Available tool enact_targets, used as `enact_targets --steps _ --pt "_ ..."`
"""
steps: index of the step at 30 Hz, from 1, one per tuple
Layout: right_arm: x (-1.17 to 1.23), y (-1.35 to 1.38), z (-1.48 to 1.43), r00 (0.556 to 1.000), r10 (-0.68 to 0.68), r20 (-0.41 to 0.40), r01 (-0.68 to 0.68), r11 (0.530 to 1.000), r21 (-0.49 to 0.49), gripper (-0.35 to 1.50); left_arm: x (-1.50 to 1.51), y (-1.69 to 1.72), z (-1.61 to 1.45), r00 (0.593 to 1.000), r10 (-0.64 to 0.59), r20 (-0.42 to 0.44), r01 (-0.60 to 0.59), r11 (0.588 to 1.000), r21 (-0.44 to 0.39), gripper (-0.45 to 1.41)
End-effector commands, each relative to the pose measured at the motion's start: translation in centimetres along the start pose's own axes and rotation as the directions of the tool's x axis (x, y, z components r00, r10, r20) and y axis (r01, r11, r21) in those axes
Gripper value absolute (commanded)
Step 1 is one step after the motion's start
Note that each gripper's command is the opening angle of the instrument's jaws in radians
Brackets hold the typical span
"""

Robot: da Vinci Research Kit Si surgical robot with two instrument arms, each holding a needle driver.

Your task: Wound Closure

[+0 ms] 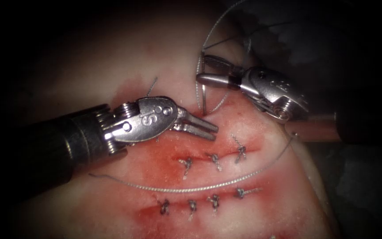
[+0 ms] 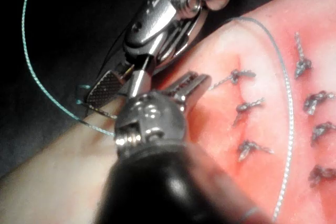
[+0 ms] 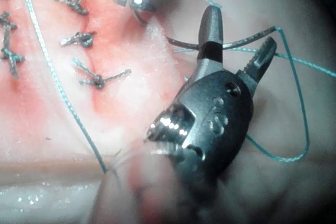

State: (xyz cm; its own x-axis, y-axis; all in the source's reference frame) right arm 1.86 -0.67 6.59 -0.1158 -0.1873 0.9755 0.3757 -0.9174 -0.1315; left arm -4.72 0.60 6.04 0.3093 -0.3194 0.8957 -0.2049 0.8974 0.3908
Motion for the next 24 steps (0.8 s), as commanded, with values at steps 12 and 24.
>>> enact_targets --steps 12,24 --pt "-0.29 0.09 -0.15 0.959 -0.282 0.015 0.282 0.959 0.014 1.45 -0.41 0.32 0.02 0.337 -0.895 0.292 0.881 0.409 0.238 -0.45" --pt "-0.39 0.03 -0.06 0.951 -0.303 0.068 0.299 0.953 0.054 1.01 -1.08 0.7 -0.7 -0.382 -0.869 0.313 0.876 -0.233 0.422 -0.45"
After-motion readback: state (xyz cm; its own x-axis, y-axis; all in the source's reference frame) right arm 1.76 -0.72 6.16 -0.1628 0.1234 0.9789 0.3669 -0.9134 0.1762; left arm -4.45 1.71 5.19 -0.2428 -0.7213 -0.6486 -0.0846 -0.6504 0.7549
